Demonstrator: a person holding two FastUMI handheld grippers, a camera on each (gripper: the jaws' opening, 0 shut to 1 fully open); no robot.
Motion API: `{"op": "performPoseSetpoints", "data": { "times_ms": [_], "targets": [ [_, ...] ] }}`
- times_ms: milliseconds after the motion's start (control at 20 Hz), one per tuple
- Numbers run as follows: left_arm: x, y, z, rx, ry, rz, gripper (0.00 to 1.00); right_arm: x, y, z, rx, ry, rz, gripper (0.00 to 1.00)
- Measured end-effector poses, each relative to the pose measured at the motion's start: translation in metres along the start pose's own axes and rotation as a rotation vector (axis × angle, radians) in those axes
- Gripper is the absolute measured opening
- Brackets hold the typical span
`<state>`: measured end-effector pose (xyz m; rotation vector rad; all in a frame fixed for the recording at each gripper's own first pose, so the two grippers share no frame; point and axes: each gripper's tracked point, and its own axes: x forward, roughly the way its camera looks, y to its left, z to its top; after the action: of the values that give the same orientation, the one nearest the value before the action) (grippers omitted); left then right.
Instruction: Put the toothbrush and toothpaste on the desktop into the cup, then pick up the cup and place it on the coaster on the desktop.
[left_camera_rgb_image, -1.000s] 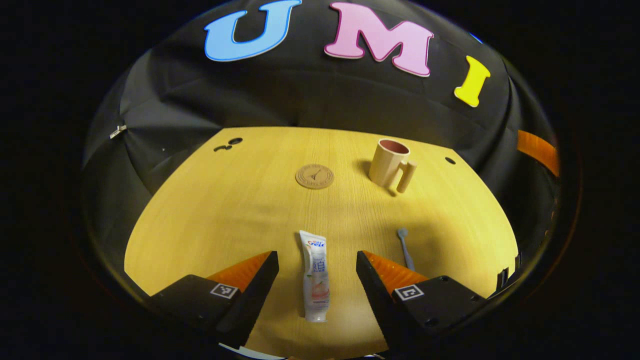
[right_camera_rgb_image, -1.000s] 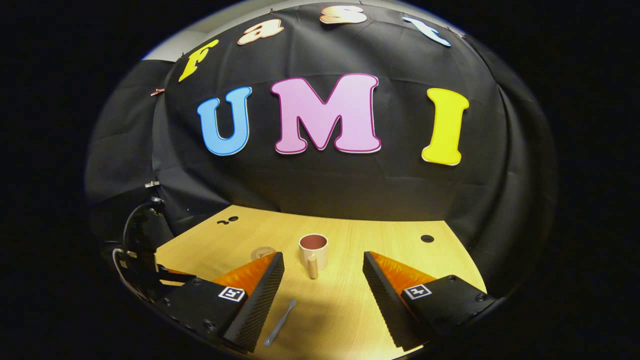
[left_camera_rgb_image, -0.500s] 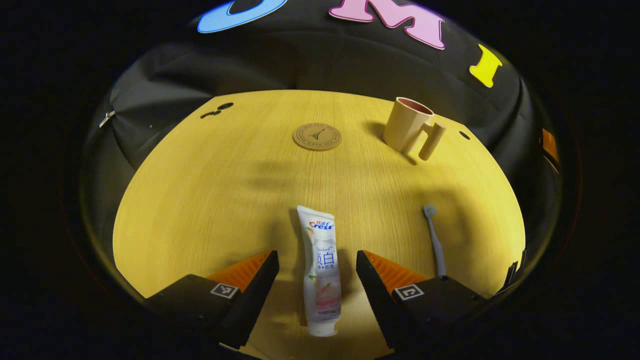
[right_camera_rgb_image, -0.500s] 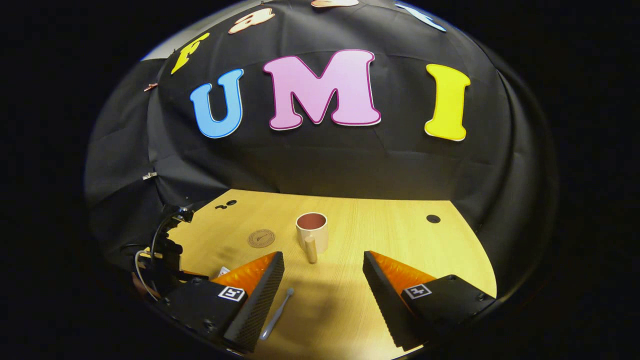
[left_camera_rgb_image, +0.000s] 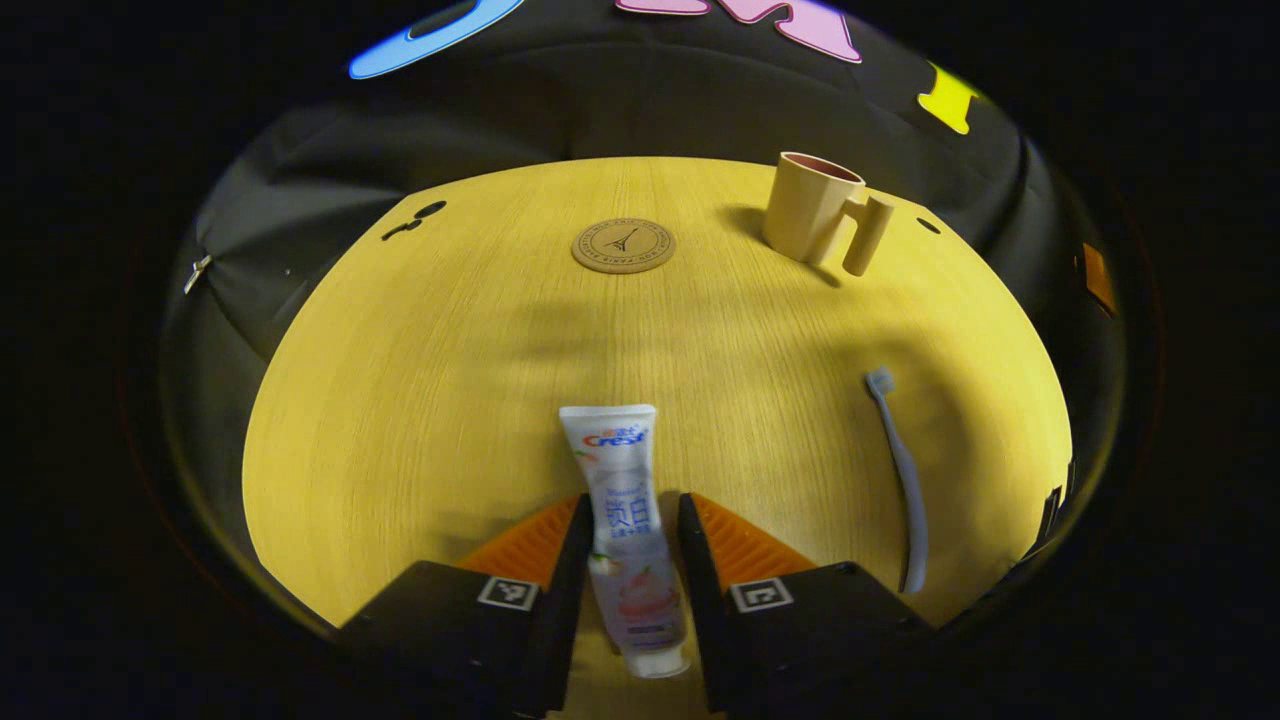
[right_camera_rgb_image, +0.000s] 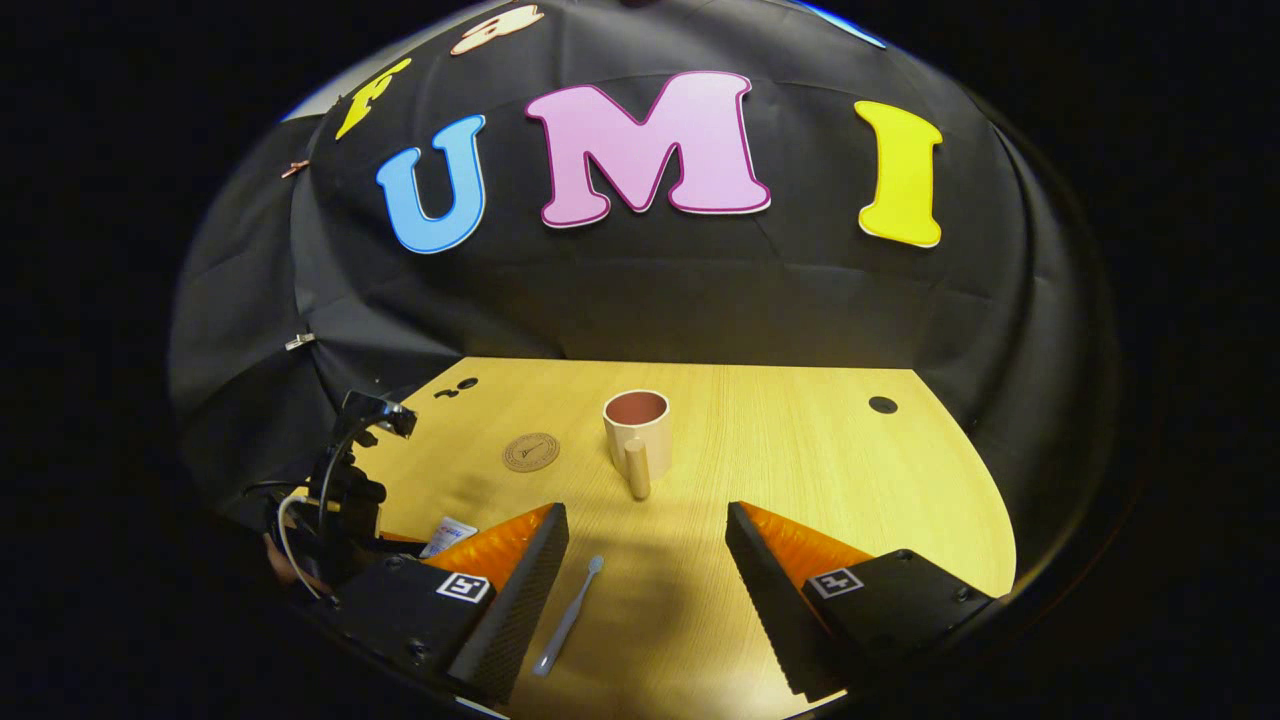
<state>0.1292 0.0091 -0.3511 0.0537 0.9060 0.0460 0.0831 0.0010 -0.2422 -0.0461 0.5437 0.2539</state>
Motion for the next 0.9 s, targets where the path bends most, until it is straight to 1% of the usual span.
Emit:
{"op": "performPoseSetpoints", "data": {
  "times_ms": [50,150,200,250,300,400,450,550,600,700,800,850,900],
  "targets": [
    [-0.005,0.0,0.0,0.007,0.005,-0.003,0.46,0.002,0.001,-0.005,-0.001,0.01,-0.002,0.98],
    [-0.005,0.0,0.001,0.005,0.0,-0.007,0.41,0.005,0.002,-0.014,-0.004,0.037,-0.003,0.98],
    [-0.005,0.0,0.001,0.005,0.0,-0.011,0.44,0.007,0.004,-0.021,-0.007,0.05,-0.005,0.98],
    [-0.006,-0.001,0.0,0.007,0.005,-0.021,0.43,0.009,0.004,-0.026,-0.013,0.06,-0.014,0.98],
    [-0.007,-0.003,-0.001,0.01,0.012,-0.035,0.37,0.01,0.003,-0.03,-0.029,0.063,-0.027,0.98],
    [-0.014,-0.003,-0.003,0.005,0.015,-0.058,0.31,0.012,0.009,-0.038,-0.044,0.078,-0.026,0.98],
    [-0.018,-0.002,-0.001,0.003,-0.002,-0.062,0.33,0.014,0.012,-0.042,-0.044,0.091,-0.024,0.98],
    [-0.031,-0.003,0.0,0.002,-0.023,-0.082,0.31,0.018,0.013,-0.057,-0.033,0.148,-0.038,0.98],
    [-0.039,-0.002,-0.001,0.005,-0.028,-0.087,0.35,0.02,0.014,-0.066,-0.022,0.178,-0.049,0.98],
    [-0.051,0.0,0.0,0.021,-0.046,-0.097,0.24,0.025,0.018,-0.077,0.0,0.233,-0.063,0.98],
    [-0.067,0.002,-0.002,0.03,-0.063,-0.107,0.24,0.032,0.023,-0.09,0.016,0.284,-0.063,0.98],
    [-0.075,0.003,-0.004,0.034,-0.069,-0.11,0.29,0.033,0.027,-0.096,0.018,0.309,-0.062,0.98],
    [-0.082,0.004,-0.006,0.036,-0.073,-0.111,0.29,0.034,0.032,-0.104,0.017,0.338,-0.064,0.98]
  ]
}}
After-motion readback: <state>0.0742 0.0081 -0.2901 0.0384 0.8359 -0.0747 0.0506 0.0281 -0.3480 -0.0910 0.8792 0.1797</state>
